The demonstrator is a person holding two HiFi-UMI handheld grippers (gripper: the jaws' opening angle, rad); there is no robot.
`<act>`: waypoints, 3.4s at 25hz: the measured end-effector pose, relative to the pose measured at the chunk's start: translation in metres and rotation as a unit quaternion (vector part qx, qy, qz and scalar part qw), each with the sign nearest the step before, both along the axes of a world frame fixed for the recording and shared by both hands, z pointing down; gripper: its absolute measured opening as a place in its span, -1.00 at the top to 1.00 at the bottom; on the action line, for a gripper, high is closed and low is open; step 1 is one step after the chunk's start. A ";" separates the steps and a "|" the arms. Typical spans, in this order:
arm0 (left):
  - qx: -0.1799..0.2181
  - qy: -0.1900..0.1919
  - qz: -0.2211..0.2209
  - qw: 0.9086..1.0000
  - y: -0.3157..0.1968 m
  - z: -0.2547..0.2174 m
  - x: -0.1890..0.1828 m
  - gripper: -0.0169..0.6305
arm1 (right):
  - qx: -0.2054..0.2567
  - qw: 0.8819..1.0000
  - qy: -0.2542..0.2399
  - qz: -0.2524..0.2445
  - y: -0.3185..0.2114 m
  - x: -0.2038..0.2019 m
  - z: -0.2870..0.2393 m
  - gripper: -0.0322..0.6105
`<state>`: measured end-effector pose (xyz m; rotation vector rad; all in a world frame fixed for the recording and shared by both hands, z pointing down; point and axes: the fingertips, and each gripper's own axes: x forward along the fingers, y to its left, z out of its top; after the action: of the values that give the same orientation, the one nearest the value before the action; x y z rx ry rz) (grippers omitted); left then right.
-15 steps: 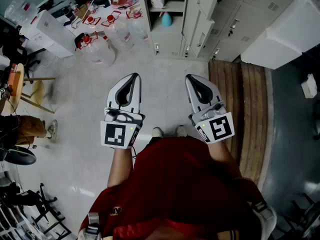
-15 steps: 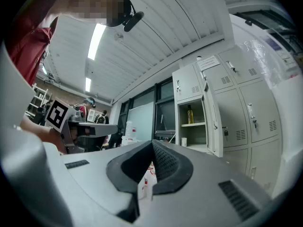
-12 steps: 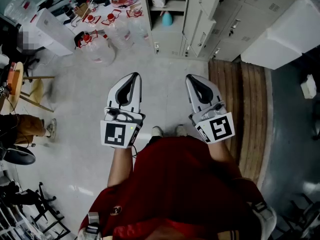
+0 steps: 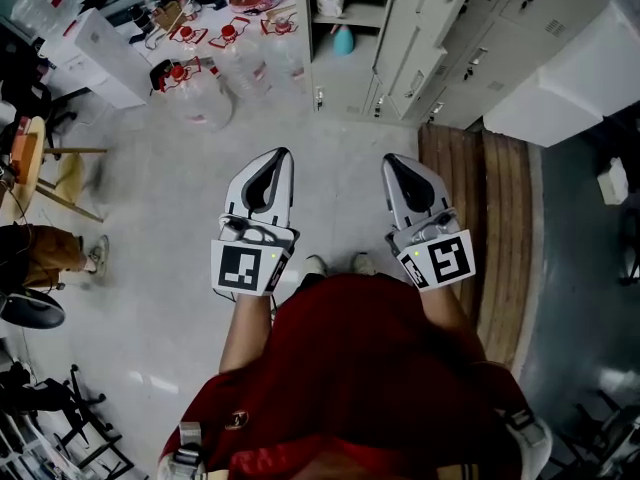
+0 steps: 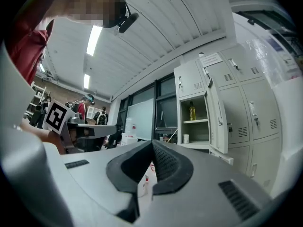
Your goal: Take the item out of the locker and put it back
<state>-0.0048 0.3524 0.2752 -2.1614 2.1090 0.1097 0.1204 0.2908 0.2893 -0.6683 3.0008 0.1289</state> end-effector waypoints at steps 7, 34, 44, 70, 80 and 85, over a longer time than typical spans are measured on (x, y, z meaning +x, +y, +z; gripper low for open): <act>0.008 -0.002 0.012 1.000 0.013 -0.005 -0.025 0.93 | 0.003 1.000 -0.004 0.008 0.011 -0.028 -0.001 0.91; -0.056 0.007 0.037 0.998 -0.103 0.036 -0.068 0.54 | 0.005 0.999 0.009 0.031 -0.069 -0.072 0.024 0.91; -0.077 -0.002 0.037 0.996 -0.216 0.065 -0.088 0.44 | -0.012 0.999 0.006 0.039 -0.171 -0.095 0.041 0.91; -0.123 0.018 -0.023 0.992 -0.358 0.126 -0.098 0.35 | -0.047 0.999 0.024 0.006 -0.294 -0.112 0.093 0.91; -0.138 0.036 -0.028 0.989 -0.392 0.169 -0.111 0.34 | -0.057 0.997 0.035 0.033 -0.311 -0.132 0.125 0.91; -0.155 0.042 -0.014 0.987 -0.414 0.195 -0.122 0.35 | -0.064 0.995 0.052 0.046 -0.324 -0.144 0.141 0.91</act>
<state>-0.1273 -0.0616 0.4699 -2.3262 2.3384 -0.1424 -0.0239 -0.0333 0.4303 -0.8370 3.1002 -0.0265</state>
